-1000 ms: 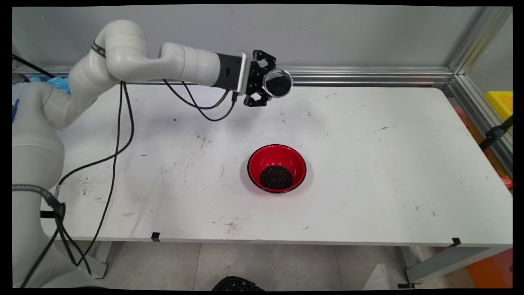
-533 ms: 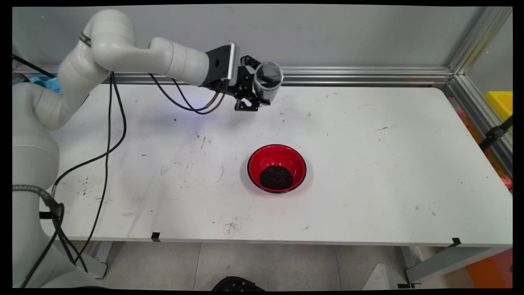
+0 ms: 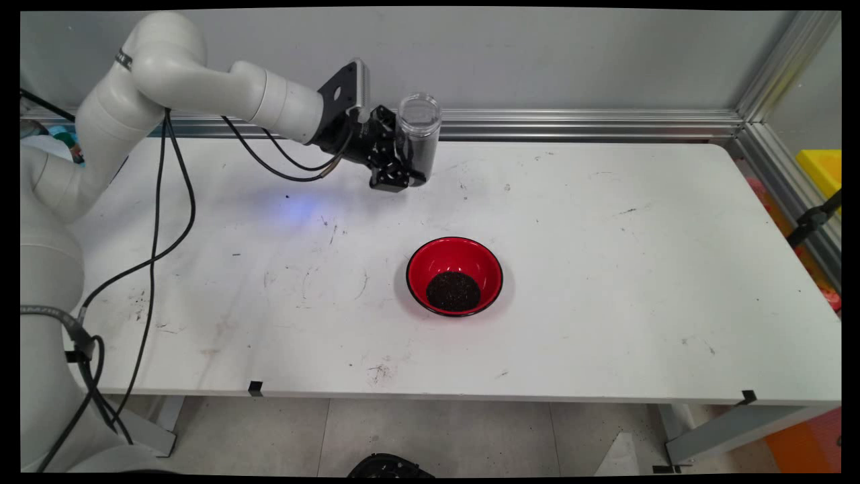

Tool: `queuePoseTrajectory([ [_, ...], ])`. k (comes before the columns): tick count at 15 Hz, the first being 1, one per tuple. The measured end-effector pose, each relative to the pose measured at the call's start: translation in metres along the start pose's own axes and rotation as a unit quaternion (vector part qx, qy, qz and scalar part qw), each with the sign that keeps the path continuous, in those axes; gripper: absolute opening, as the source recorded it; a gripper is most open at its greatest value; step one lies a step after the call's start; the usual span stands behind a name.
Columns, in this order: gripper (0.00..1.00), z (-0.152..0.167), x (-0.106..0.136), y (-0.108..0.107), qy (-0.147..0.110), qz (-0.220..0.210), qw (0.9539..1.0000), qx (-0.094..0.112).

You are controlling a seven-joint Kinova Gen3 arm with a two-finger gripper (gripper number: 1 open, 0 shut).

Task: Pour the black seasoning powder in the red bowl, then place the picked object on the table

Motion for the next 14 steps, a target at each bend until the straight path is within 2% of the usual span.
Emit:
queuePoseTrajectory([
  [7,0.0,0.014,-0.015,-0.002,-0.001,-0.063,0.9979,-0.015],
  [14,0.0,0.043,-0.032,-0.004,0.017,-0.128,0.9913,-0.025],
])
